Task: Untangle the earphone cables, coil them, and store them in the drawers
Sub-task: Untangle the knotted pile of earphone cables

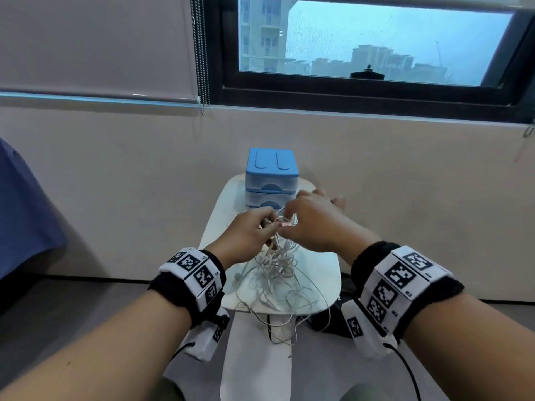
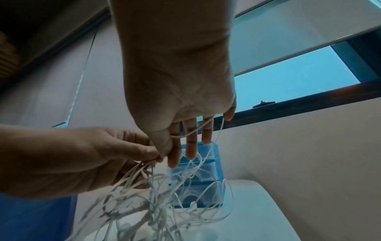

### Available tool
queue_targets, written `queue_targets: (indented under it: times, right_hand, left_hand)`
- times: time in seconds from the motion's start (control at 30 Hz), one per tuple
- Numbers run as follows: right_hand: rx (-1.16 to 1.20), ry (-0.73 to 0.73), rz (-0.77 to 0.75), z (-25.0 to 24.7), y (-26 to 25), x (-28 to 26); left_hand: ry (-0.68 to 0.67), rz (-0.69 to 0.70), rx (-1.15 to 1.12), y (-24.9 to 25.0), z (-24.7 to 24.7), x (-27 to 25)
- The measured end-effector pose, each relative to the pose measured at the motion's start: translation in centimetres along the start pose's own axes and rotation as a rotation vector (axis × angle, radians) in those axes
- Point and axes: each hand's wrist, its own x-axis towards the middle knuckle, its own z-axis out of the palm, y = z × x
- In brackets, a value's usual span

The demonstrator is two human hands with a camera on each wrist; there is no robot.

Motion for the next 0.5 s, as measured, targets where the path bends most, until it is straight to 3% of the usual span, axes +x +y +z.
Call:
queue_targets:
  times: [0.07,0.17,0.37,0.43,0.5]
  right_hand:
    - [-0.099,-0.082,0.031,0.4,0.1,0.1]
    - [0.072,-0.031,0.11,0.3,0.2,0.6]
    - [0.637,0.514,0.141,-3.5,-0.4,0.8]
    - [0.987,0.704,0.066,-5.3,-0.4,0.7]
    - [1.417,0.796,-0.005,-7.1,0.2,0.4]
  left_hand:
    - [0.003,0.016,0.015,0.2,-0.1,0.0]
    - [-0.022,0.035,-0.023,0.0,-0.2,0.1]
    - [-0.164,0.041,0.061,-1.4,1.5,-0.2]
    - [-0.195,0.022,0.105,-1.8,1.9,-0.3]
    - [-0.219,0.011,0.148,-2.0,2.0,-0.3]
